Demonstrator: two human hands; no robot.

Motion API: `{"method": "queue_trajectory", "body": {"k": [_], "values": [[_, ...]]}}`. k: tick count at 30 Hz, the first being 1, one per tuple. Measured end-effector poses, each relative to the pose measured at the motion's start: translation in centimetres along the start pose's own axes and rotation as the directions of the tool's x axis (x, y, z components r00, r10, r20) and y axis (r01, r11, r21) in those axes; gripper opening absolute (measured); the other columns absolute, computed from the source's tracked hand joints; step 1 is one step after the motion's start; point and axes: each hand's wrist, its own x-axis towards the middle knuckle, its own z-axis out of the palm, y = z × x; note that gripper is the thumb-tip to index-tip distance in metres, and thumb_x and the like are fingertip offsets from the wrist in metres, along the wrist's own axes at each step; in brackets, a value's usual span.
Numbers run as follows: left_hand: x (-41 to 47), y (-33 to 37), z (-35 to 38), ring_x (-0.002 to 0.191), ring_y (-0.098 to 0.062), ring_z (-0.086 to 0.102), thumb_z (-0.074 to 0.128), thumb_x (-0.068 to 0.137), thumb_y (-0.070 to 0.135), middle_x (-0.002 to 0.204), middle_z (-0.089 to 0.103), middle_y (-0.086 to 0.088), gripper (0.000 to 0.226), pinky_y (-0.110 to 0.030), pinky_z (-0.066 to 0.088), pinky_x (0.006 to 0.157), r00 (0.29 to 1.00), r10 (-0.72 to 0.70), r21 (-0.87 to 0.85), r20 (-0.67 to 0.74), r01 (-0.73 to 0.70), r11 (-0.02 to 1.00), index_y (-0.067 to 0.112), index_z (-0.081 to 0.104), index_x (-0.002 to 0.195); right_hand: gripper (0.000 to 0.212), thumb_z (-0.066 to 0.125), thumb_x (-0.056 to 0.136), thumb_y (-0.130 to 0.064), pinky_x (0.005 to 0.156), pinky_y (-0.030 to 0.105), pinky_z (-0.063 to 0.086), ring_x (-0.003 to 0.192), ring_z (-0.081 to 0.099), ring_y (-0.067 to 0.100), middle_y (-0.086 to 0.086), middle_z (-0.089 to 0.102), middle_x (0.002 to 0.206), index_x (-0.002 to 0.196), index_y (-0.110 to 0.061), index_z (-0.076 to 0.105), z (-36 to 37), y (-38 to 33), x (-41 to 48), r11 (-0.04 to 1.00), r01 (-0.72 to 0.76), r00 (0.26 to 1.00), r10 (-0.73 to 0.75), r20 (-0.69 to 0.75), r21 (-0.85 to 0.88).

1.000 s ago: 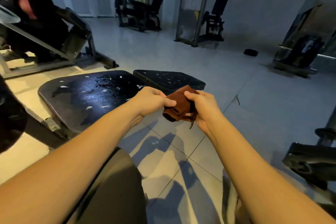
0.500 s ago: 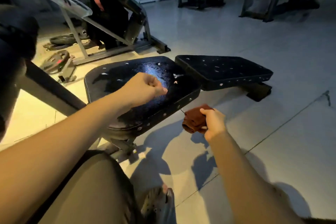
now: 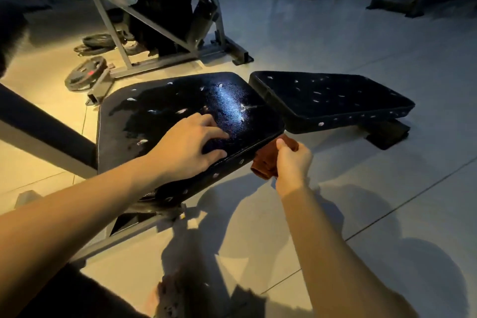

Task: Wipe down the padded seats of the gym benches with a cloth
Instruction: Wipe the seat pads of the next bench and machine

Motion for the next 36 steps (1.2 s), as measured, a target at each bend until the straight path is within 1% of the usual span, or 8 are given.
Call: {"method": "queue_trajectory", "body": {"k": [4,8,13,17,21,26,33,36], "values": [[-0.6,-1.2,0.3,0.098,-0.017,0.053,0.049,0.084,0.068,0.109,0.059,0.006,0.061,-0.043,0.049,0.088,1.000,-0.007,-0.008,0.030,0.008,1.000,0.029,0.070,0.126,0.003,0.067,0.096,-0.016,0.082,0.040,0.059,0.087,0.069,0.022,0.005,0.071,0.093,0.095,-0.012,0.067,1.6,2.8,-2.6,0.977,0.194,0.980,-0.197,-0.016,-0.090],[0.1,-0.6,0.3,0.099,-0.016,0.051,0.050,0.080,0.073,0.111,0.058,0.007,0.065,-0.035,0.045,0.088,0.999,0.017,-0.015,0.048,-0.016,1.000,0.031,0.071,0.125,0.013,0.066,0.098,-0.020,0.069,0.012,0.046,0.082,0.059,-0.001,-0.016,0.059,0.088,0.090,-0.028,0.059,2.6,5.1,-6.7,0.966,0.241,0.968,-0.233,0.093,-0.089],[0.6,0.1,0.9,0.099,-0.014,0.049,0.058,0.078,0.067,0.112,0.058,0.006,0.062,-0.036,0.045,0.088,0.997,0.027,0.012,0.070,-0.028,1.000,0.031,0.070,0.127,0.005,0.068,0.095,-0.016,0.066,0.008,0.037,0.084,0.061,0.019,-0.005,0.060,0.085,0.094,-0.013,0.064,1.5,3.2,-0.7,0.949,0.266,0.957,-0.281,-0.076,-0.168],[0.5,0.0,0.9,0.104,-0.016,0.050,0.056,0.078,0.069,0.114,0.057,0.005,0.067,-0.035,0.044,0.090,0.998,0.006,0.024,0.063,-0.008,1.000,0.030,0.067,0.132,0.008,0.065,0.097,-0.019,0.073,0.021,0.043,0.087,0.063,0.016,-0.004,0.062,0.088,0.097,-0.010,0.063,1.6,4.4,-0.9,0.934,0.292,0.950,-0.308,-0.047,-0.203],[0.5,-0.1,1.0,0.102,-0.015,0.050,0.048,0.078,0.074,0.113,0.055,0.007,0.072,-0.036,0.044,0.090,0.997,0.005,0.004,0.074,-0.005,1.000,0.030,0.068,0.131,0.006,0.062,0.099,-0.023,0.072,0.011,0.043,0.085,0.055,-0.001,-0.015,0.058,0.089,0.101,-0.017,0.062,1.9,6.5,-5.7,0.920,0.333,0.939,-0.304,0.161,-0.206],[0.6,-0.1,1.2,0.105,-0.013,0.047,0.059,0.086,0.066,0.115,0.052,0.009,0.059,-0.034,0.043,0.092,0.998,0.000,0.014,0.064,-0.001,1.000,0.031,0.065,0.133,0.006,0.066,0.096,-0.017,0.081,0.035,0.053,0.082,0.059,0.017,-0.003,0.064,0.088,0.097,-0.011,0.064,0.9,3.8,1.2,0.906,0.311,0.941,-0.335,-0.039,-0.286],[0.6,0.1,1.3,0.103,-0.015,0.048,0.050,0.079,0.070,0.113,0.054,0.007,0.068,-0.037,0.044,0.091,0.998,-0.013,0.010,0.058,0.012,1.000,0.029,0.069,0.130,0.006,0.063,0.098,-0.022,0.074,0.014,0.046,0.087,0.061,0.009,-0.006,0.067,0.092,0.101,-0.018,0.065,2.0,7.4,-5.6,0.823,0.502,0.864,-0.463,0.199,-0.265],[0.8,0.2,1.3,0.104,-0.015,0.047,0.052,0.079,0.066,0.113,0.053,0.006,0.066,-0.034,0.042,0.091,0.998,-0.019,0.007,0.065,0.019,1.000,0.028,0.069,0.130,0.007,0.064,0.094,-0.021,0.081,0.039,0.055,0.088,0.065,0.023,0.001,0.071,0.093,0.100,-0.018,0.067,1.2,5.9,-0.7,0.816,0.455,0.884,-0.464,0.064,-0.356]]}}
